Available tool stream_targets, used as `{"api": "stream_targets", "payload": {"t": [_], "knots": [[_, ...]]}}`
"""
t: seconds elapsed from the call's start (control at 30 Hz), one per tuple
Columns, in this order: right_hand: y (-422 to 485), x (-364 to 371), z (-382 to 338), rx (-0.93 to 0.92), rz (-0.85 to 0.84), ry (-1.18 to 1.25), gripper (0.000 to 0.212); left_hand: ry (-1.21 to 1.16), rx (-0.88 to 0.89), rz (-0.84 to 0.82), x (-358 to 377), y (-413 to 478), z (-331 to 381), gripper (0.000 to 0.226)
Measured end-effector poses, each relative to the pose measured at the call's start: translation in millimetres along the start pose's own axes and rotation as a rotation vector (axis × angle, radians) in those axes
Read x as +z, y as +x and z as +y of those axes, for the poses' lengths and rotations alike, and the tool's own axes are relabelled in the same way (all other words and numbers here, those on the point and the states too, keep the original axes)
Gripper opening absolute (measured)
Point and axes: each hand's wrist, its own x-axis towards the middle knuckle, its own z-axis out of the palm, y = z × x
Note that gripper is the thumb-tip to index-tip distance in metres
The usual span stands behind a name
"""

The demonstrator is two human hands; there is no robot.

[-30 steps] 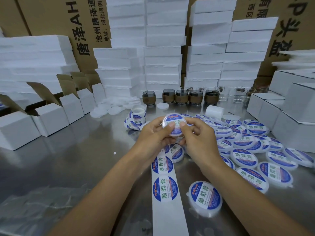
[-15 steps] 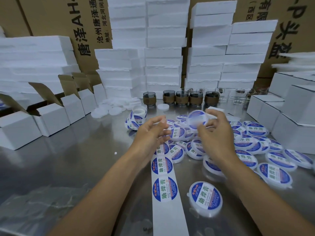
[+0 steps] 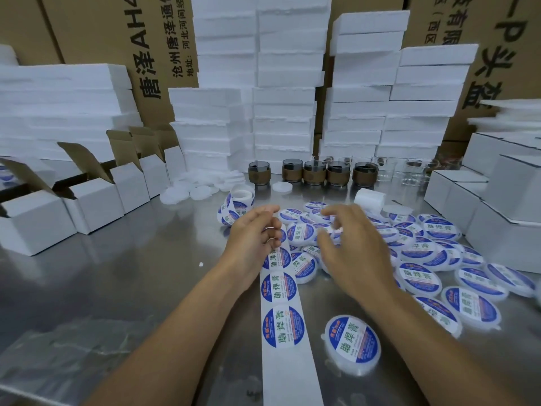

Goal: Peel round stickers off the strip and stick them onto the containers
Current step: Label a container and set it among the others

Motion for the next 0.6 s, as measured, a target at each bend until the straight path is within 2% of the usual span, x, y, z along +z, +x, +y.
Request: {"api": "stream_targets", "payload": {"t": [0.13, 0.2, 0.4, 0.5, 0.6], "knots": [[-12, 13, -16, -0.228, -0.307, 0.14, 0.019, -0.052, 0.001, 0.017, -1, -3, 2, 0.014], [-13, 16, -14, -0.268, -0.369, 0.119, 0.02, -0.074, 0.001, 0.033, -1, -4, 3, 0.013], [-12, 16, -9, -0.288, -0.363, 0.059, 0.02, -0.154, 0.019, 0.077, -7, 0, 14, 0.009], [-11, 17, -8, -0.284, -0.36, 0.042, 0.02, -0.165, 0.075, 0.159, -24, 17, 33, 0.012], [-10, 18, -7, -0.314, -0.354, 0.015, 0.02, -0.009, 0.127, 0.284, -53, 45, 54, 0.012]]}}
